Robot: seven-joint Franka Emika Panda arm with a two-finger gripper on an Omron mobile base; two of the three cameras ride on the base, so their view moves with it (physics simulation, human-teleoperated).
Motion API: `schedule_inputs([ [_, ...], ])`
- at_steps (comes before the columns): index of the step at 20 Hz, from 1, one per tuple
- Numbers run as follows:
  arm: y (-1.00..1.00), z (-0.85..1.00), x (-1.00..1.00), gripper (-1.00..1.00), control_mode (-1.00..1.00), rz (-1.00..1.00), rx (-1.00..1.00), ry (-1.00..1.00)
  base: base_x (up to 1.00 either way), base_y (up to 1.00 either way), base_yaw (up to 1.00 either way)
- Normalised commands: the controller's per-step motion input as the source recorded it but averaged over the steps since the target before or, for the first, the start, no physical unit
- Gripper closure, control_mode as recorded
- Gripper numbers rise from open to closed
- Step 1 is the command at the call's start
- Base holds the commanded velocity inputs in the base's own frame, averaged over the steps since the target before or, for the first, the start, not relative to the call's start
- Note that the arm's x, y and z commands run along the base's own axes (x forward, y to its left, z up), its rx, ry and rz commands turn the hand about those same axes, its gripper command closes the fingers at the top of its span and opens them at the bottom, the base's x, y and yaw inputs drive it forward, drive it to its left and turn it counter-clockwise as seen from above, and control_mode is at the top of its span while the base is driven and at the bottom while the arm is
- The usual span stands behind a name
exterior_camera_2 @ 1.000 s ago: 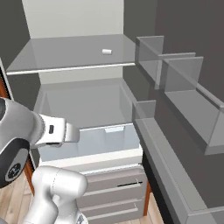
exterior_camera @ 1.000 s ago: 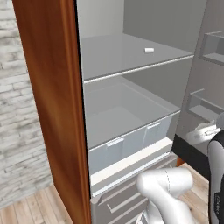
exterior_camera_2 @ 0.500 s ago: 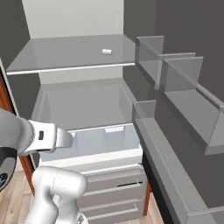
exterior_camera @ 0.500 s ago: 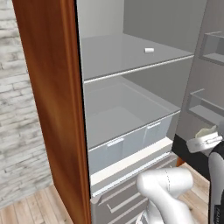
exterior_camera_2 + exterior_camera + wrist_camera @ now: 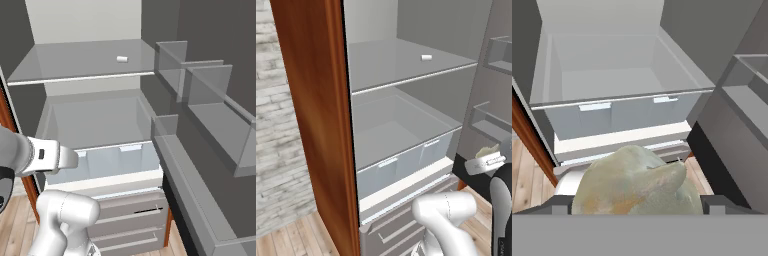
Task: Retrieve the bottle and the shaker from the cabinet and place them next to the mixing bowl on the counter. Then add garlic from the fridge to the mixing bowl.
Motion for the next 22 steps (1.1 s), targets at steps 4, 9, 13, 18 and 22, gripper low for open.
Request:
schedule_inputs([
  [4,0.0,0.0,0.0,1.0,-1.0,0.0,0.0,0.0,0.0,0.0,0.0],
  [9,0.0,0.0,0.0,1.0,1.0,0.0,0.0,0.0,-0.44,0.39,-0.04],
  [13,0.0,0.0,0.0,1.0,1.0,0.0,0.0,0.0,-0.88,0.47,-0.27],
  [18,0.0,0.0,0.0,1.0,1.0,0.0,0.0,0.0,-0.84,0.27,-0.48],
  [22,0.0,0.0,0.0,1.0,1.0,0.0,0.0,0.0,-0.88,0.0,-0.63],
])
